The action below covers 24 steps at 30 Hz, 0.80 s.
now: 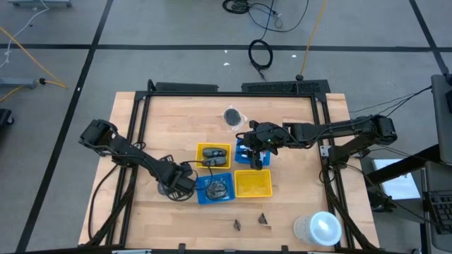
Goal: Pick & Place Travel size toiletries
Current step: Put the top left hairbrush into the bottom left blue bin
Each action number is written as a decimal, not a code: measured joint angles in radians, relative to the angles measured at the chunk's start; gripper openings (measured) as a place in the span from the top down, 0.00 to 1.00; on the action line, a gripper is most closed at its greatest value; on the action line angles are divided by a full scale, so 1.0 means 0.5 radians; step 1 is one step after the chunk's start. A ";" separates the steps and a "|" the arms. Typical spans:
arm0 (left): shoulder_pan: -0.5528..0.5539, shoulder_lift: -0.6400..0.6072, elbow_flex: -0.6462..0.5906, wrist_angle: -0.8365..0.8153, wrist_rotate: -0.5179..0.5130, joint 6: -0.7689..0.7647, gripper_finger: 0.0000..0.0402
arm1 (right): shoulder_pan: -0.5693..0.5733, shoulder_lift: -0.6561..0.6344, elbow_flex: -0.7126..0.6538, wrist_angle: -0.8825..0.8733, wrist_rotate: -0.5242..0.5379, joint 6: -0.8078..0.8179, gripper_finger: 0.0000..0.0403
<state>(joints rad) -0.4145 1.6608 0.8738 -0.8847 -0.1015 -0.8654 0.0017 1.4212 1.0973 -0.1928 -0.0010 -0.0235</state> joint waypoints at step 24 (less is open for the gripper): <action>0.150 -0.452 -0.002 -0.048 -0.134 0.170 0.99 | 0.000 0.000 0.001 0.000 0.000 0.000 0.65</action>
<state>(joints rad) -0.3397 1.4349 0.8730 -0.9089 -0.1684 -0.7803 0.0017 1.4212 1.0977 -0.1928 -0.0010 -0.0235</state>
